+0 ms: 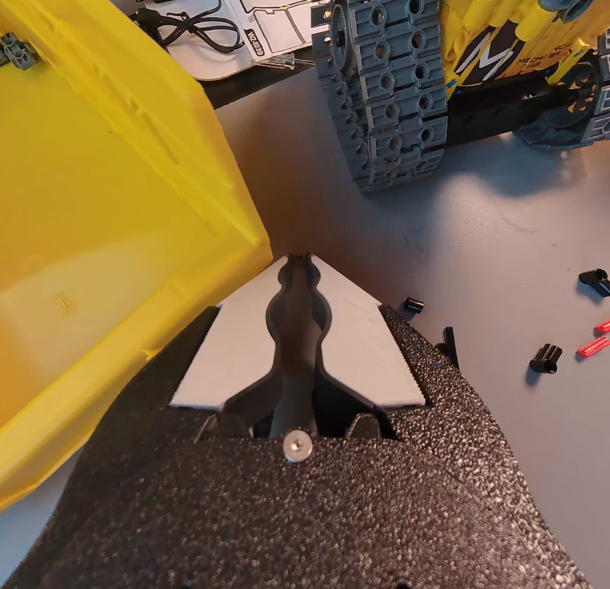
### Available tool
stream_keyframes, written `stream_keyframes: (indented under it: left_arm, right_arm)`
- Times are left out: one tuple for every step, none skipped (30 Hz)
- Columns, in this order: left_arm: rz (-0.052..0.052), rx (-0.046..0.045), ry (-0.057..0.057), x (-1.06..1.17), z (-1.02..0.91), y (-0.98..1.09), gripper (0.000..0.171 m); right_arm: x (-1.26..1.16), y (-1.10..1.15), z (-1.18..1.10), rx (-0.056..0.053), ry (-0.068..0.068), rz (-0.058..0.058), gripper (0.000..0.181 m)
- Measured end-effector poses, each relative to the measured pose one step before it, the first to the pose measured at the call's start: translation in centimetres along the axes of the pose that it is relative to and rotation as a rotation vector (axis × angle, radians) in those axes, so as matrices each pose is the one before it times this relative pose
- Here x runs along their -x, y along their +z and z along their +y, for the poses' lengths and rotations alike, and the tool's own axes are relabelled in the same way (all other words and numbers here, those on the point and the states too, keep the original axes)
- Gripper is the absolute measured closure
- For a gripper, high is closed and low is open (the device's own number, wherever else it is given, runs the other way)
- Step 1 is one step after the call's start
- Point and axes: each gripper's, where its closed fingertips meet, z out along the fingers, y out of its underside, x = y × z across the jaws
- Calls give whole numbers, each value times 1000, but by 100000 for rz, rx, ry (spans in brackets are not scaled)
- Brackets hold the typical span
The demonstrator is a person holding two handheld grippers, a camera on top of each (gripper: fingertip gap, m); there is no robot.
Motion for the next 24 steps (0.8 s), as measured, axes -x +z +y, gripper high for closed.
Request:
stream_keyframes:
  left_arm:
    - [2578,99,1140,-370,54,-142,165]
    - [4834,-108,2307,-819,-10,-331,165]
    - [5678,-537,3975,-1142,-93,-558,165]
    - [3087,556,3228,-861,38,-644,165]
    - [3602,2656,3129,-950,407,-602,165]
    - [3746,2638,2333,-952,512,-486,165]
    - [2678,848,1704,-781,351,-351,165]
    - [2923,942,1268,-795,398,-177,165]
    - [2100,1525,923,-608,437,4,165]
    - [537,1452,1601,-305,369,107,165]
    - [-988,905,1697,2,203,107,163]
    - [-275,-6,1008,-40,-46,-22,162]
    - [943,2,436,-184,-104,-93,157]
    - [402,-967,563,-122,-238,-145,155]
    - [421,-1097,1062,-150,-236,-180,154]
    - [23,-519,934,-80,-139,-197,152]
    - [-717,-424,729,74,-101,-243,152]
    - [-1324,-814,219,248,-154,-316,152]
    - [-962,-1344,-455,282,-195,-391,152]
    - [-355,-1734,-869,230,-238,-435,152]
    - [-564,-1999,-875,251,-273,-459,151]
    - [-481,-1992,-753,171,-299,-445,152]
    - [825,-1696,-411,-170,-290,-371,152]
    - [2482,-1702,378,-624,-300,-235,151]
  right_arm:
    - [8,-6,-6,47,-288,86,161]
    - [-4,-20,-13,44,-416,160,161]
    - [-21,-25,-30,-26,-397,201,161]
    - [-17,-40,-41,-84,-213,155,161]
    - [-22,-18,-36,-99,6,40,161]
    - [-8,-12,-18,-105,111,6,161]
    - [8,13,9,19,86,-64,161]
    - [46,23,22,86,5,-131,161]
    - [75,25,19,88,-127,-183,161]
    - [97,47,28,158,-278,-223,161]
    - [90,27,9,139,-495,-100,161]
    - [48,21,35,265,-659,126,161]
    - [-20,-2,32,243,-707,324,161]
    - [-58,-30,-7,77,-532,397,161]
    - [-85,-28,-11,-17,-150,333,161]
    - [-80,-32,-33,-158,230,242,161]
    - [-73,-33,-22,-175,376,115,161]
    - [-52,-10,-10,-88,316,61,161]
    - [-25,-9,19,15,137,15,161]
    - [4,2,6,65,-65,22,161]
    - [15,8,-15,12,-204,20,161]
    - [28,-1,-4,5,-171,8,161]
    - [18,18,4,8,-36,-36,161]
    - [4,20,12,-31,132,-4,161]
